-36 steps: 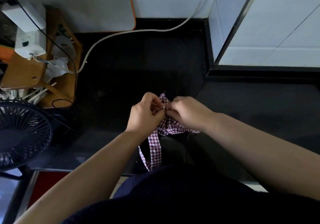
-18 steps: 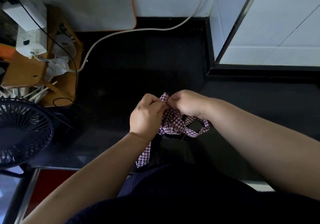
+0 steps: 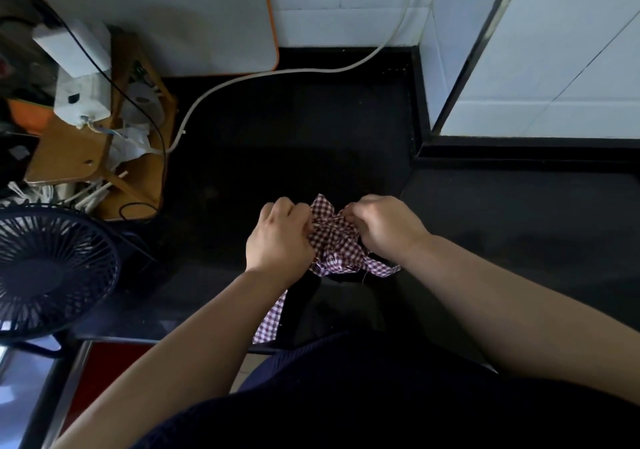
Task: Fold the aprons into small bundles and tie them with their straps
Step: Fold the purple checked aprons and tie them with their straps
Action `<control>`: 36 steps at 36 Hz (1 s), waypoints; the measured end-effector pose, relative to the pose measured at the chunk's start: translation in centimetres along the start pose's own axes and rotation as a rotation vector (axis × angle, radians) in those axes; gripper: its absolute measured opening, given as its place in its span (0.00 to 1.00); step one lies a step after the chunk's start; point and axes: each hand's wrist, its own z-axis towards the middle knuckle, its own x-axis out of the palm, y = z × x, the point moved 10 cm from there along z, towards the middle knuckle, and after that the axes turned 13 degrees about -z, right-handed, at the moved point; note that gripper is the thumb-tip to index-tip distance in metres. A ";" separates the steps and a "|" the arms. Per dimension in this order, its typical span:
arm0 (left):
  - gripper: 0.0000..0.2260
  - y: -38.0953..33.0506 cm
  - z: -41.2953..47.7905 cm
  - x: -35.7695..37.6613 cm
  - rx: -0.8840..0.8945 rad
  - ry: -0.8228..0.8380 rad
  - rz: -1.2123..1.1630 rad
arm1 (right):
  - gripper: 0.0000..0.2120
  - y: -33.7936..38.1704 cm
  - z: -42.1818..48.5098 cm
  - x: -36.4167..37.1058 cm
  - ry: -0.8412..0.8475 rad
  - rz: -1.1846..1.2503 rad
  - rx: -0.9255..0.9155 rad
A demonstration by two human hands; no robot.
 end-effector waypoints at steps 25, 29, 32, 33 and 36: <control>0.38 3.9 1.1 1.4 -0.483 0.211 -0.791 | 0.15 -1.6 -5.3 -1.3 0.058 0.529 0.477; 0.07 3.6 1.0 2.0 -0.520 0.355 -0.620 | 0.08 -2.3 -7.6 -1.0 -0.030 1.160 0.671; 0.08 0.8 0.4 2.8 -0.591 0.491 -0.772 | 0.05 -1.7 -8.7 -2.3 -0.057 1.366 0.622; 0.06 -0.9 -0.2 3.2 -0.622 0.572 -0.879 | 0.06 -1.7 -9.0 -2.8 -0.065 1.412 0.595; 0.06 -6.2 -1.2 3.1 -0.584 0.732 -1.087 | 0.10 -1.7 -9.8 -4.5 -0.063 1.447 0.521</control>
